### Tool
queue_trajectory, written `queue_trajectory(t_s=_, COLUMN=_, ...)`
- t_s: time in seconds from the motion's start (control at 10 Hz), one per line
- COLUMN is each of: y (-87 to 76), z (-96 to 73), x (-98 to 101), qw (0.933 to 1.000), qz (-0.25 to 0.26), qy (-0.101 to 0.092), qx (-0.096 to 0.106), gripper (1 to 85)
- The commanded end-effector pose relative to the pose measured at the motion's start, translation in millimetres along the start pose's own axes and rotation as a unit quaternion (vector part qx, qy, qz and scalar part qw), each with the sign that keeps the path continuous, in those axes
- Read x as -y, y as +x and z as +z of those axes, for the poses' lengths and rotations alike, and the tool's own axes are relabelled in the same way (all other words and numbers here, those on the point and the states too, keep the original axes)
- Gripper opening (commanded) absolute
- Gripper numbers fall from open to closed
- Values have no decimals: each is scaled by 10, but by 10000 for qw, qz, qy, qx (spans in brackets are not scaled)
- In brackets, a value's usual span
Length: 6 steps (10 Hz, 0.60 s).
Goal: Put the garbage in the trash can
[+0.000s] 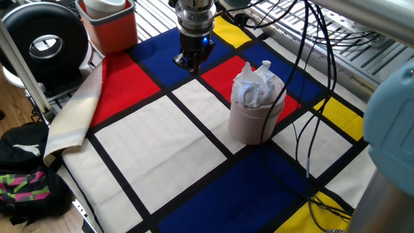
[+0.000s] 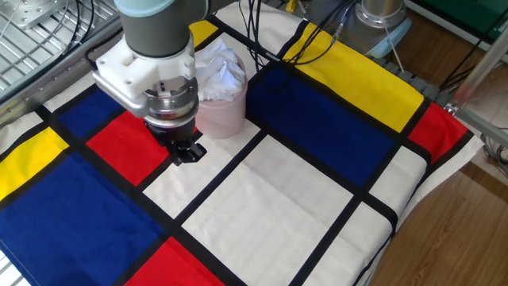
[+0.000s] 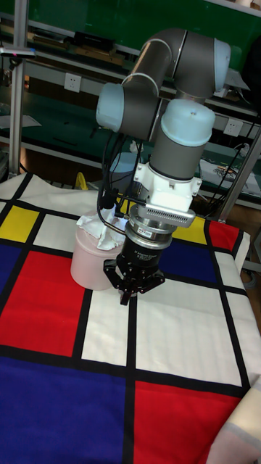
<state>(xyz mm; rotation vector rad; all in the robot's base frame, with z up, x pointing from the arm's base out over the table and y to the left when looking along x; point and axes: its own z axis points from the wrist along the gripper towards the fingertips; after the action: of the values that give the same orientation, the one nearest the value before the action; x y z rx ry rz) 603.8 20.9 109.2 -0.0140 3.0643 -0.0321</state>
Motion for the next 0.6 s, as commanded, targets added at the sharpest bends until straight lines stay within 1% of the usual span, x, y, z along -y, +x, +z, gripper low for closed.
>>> queue_trajectory(t_s=0.0, y=-2, z=-5, x=45, qw=10000, qz=-56, qy=-17, qx=-59, gripper=10)
queue_trajectory(t_s=0.1, y=13, z=-27, x=61, qw=10000, qz=-11, qy=6, qx=-82, gripper=10)
queue_trajectory(t_s=0.2, y=39, z=-91, x=51, qw=10000, qz=43, qy=-1, qx=-89, gripper=10)
queue_trajectory(t_s=0.4, y=176, z=-313, x=60, qw=9997, qz=158, qy=16, qx=-164, gripper=10)
queue_trajectory(t_s=0.5, y=289, z=-434, x=95, qw=9995, qz=213, qy=10, qx=-233, gripper=10)
